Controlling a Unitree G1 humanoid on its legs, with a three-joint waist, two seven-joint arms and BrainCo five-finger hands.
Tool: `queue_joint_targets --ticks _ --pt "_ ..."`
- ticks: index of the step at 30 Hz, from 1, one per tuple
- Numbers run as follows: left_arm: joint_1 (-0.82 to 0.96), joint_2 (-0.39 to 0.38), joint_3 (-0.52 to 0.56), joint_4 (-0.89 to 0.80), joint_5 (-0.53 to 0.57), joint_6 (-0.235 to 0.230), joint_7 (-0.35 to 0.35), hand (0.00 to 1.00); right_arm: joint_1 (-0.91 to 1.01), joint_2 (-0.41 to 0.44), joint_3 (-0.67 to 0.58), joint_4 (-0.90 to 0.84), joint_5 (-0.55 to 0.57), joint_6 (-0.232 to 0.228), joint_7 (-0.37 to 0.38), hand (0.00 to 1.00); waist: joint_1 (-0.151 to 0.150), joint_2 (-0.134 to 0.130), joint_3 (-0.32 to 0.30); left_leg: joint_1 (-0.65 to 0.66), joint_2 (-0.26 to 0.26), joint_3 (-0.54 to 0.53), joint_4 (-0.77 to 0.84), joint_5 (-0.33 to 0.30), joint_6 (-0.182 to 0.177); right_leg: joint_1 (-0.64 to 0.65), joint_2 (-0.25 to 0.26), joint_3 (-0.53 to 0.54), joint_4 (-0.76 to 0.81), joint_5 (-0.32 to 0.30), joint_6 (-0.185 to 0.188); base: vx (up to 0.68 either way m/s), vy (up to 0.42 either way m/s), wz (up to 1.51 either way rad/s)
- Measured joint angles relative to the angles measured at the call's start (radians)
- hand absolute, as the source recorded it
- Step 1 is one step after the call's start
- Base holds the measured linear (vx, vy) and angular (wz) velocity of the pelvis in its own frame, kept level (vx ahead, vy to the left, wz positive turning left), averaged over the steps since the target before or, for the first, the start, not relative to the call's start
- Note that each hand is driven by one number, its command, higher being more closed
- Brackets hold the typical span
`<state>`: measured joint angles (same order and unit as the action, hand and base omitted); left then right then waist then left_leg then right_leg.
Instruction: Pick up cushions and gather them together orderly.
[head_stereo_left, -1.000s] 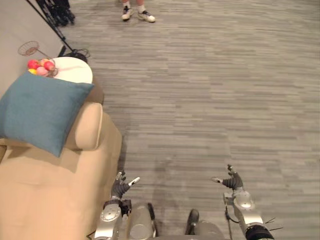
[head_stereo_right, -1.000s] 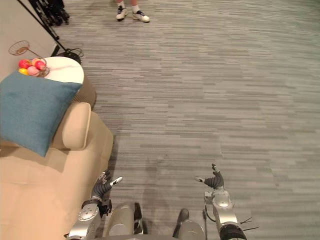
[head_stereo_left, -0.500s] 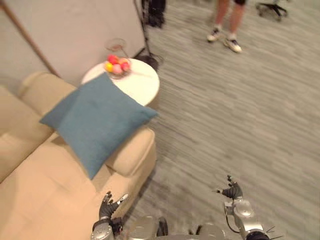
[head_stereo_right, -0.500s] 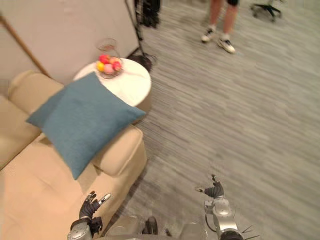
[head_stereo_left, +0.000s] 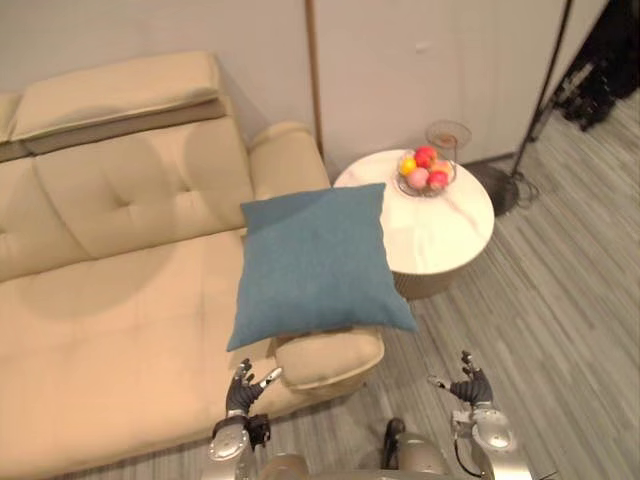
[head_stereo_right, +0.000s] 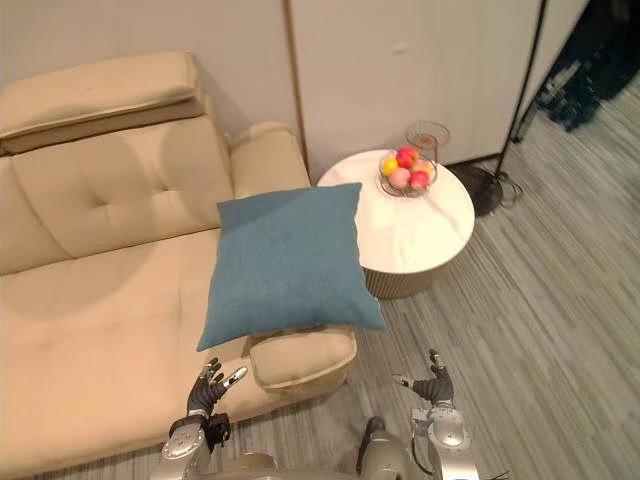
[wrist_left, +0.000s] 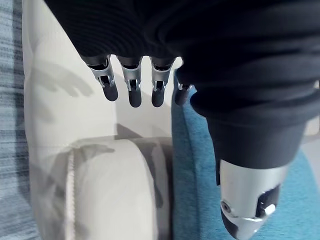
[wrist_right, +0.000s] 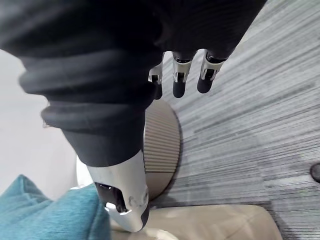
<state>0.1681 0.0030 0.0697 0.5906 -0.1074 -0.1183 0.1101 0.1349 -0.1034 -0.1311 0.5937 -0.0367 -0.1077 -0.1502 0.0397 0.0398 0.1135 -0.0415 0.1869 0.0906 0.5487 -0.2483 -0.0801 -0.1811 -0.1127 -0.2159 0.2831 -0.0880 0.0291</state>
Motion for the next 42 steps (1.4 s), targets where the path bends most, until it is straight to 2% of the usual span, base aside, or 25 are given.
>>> queue_joint_targets --ticks 1,3,4,5,8,11,19,23,26,30,33,35,36,37,38,42 --pt "-0.002 0.002 0.0 0.002 0.0 0.0 0.0 0.0 -0.003 0.0 -0.019 0.013 0.009 -0.001 -0.001 0.0 -0.007 -0.019 -0.003 -0.031 0.022 0.117 -0.034 -0.017 0.02 0.027 -0.013 -0.03 -0.043 0.003 -0.002 0.16 -0.067 0.82" --pt "-0.008 0.005 0.0 0.01 0.001 0.001 0.0 0.0 -0.01 -0.005 -0.045 0.036 0.01 0.002 -0.003 0.0 -0.006 -0.021 -0.002 -0.062 0.018 0.19 -0.144 -0.012 0.017 0.04 -0.035 -0.061 -0.063 0.011 0.012 0.1 0.023 0.67" --pt "-0.012 0.011 0.0 0.01 0.004 0.001 0.0 0.0 -0.014 -0.012 -0.066 0.045 0.017 0.003 -0.004 0.0 -0.006 -0.016 -0.003 -0.07 0.018 0.211 -0.233 0.031 0.014 0.039 -0.037 -0.071 -0.066 0.015 0.018 0.07 0.126 0.45" --pt "-0.012 0.036 0.001 0.015 0.005 0.002 0.001 0.0 -0.024 -0.019 -0.079 0.055 0.033 0.007 -0.006 0.0 0.002 -0.013 -0.006 -0.069 0.007 0.212 -0.276 0.087 0.0 0.045 -0.031 -0.067 -0.094 0.028 0.042 0.04 0.11 0.21" --pt "-0.004 0.103 0.006 0.016 0.005 0.005 0.002 0.0 -0.031 -0.015 -0.099 0.048 0.039 0.006 -0.008 0.0 0.003 -0.042 -0.008 -0.072 -0.028 0.211 -0.29 0.094 0.009 0.085 -0.045 -0.046 -0.192 0.075 0.061 0.01 0.121 0.12" --pt "0.008 0.139 0.037 0.001 0.006 0.004 0.003 0.0 -0.041 -0.019 -0.149 0.01 0.049 0.005 -0.019 0.0 0.001 -0.039 -0.007 -0.06 -0.044 0.221 -0.301 0.1 0.017 0.106 -0.048 -0.024 -0.243 0.107 0.067 -0.04 0.076 -0.09" --pt "-0.06 0.202 0.098 -0.003 0.0 0.003 0.005 0.0 -0.165 -0.105 -0.136 0.0 0.08 0.003 -0.021 0.0 -0.001 -0.037 -0.003 -0.052 -0.048 0.243 -0.44 0.182 0.002 0.05 -0.013 0.008 -0.289 0.167 0.036 -0.11 -0.049 -0.14" --pt "-0.168 0.218 0.085 -0.002 -0.009 0.001 0.006 0.0 -0.276 -0.143 -0.053 0.001 0.105 0.003 -0.021 0.0 -0.002 -0.037 0.043 -0.079 -0.049 0.246 -0.481 0.221 -0.004 0.002 -0.006 0.014 -0.292 0.187 0.026 -0.15 -0.058 -0.07" --pt "-0.291 0.251 0.026 0.012 -0.019 0.001 0.008 0.0 -0.401 -0.143 0.018 0.019 0.107 0.006 -0.022 0.0 -0.001 -0.044 0.094 -0.147 -0.047 0.245 -0.479 0.25 0.003 -0.064 -0.003 0.022 -0.295 0.219 0.017 -0.15 -0.048 -0.02" --pt "-0.569 0.303 -0.017 0.119 -0.052 0.001 0.033 0.0 -0.663 -0.149 0.112 0.072 0.114 0.019 -0.024 0.0 -0.001 -0.057 0.191 -0.246 -0.047 0.241 -0.462 0.284 0.013 -0.152 -0.004 0.024 -0.301 0.268 0.006 -0.11 -0.027 0.01" --pt "-0.709 0.334 -0.04 0.17 -0.065 0.0 0.05 0.0 -0.817 -0.161 0.15 0.122 0.119 0.026 -0.029 0.0 -0.001 -0.062 0.222 -0.302 -0.049 0.239 -0.46 0.301 0.021 -0.203 -0.006 0.026 -0.307 0.29 0.002 -0.08 -0.009 0.04" --pt "-0.849 0.349 -0.058 0.231 -0.097 -0.001 0.074 0.0 -0.953 -0.162 0.178 0.174 0.128 0.038 -0.055 0.0 -0.001 -0.063 0.28 -0.324 -0.05 0.237 -0.455 0.313 0.025 -0.221 -0.007 0.028 -0.308 0.306 -0.002 -0.06 0.015 0.04" --pt "-0.88 0.354 -0.07 0.25 -0.099 -0.001 0.078 0.0 -0.98 -0.161 0.188 0.183 0.129 0.041 -0.062 0.0 -0.002 -0.063 0.286 -0.336 -0.05 0.235 -0.45 0.313 0.026 -0.231 -0.007 0.029 -0.308 0.308 -0.002 -0.07 0.017 0.04" --pt "-0.942 0.356 -0.091 0.288 -0.115 0.0 0.089 1.0 -1.028 -0.16 0.209 0.202 0.146 0.042 -0.069 0.0 -0.004 -0.064 0.291 -0.363 -0.05 0.232 -0.444 0.317 0.028 -0.253 -0.007 0.029 -0.31 0.315 -0.004 -0.05 0.008 0.06" --pt "-0.994 0.356 -0.111 0.318 -0.125 0.0 0.095 1.0 -1.072 -0.154 0.23 0.225 0.152 0.044 -0.071 1.0 -0.009 -0.065 0.296 -0.383 -0.052 0.23 -0.445 0.325 0.029 -0.268 -0.008 0.029 -0.317 0.326 -0.007 -0.03 0.009 0.06" --pt "-1.079 0.356 -0.155 0.357 -0.166 0.0 0.115 1.0 -1.155 -0.128 0.272 0.251 0.153 0.047 -0.093 1.0 -0.028 -0.066 0.309 -0.421 -0.053 0.223 -0.45 0.338 0.029 -0.297 -0.005 0.028 -0.337 0.343 -0.01 -0.05 0.013 0.04"
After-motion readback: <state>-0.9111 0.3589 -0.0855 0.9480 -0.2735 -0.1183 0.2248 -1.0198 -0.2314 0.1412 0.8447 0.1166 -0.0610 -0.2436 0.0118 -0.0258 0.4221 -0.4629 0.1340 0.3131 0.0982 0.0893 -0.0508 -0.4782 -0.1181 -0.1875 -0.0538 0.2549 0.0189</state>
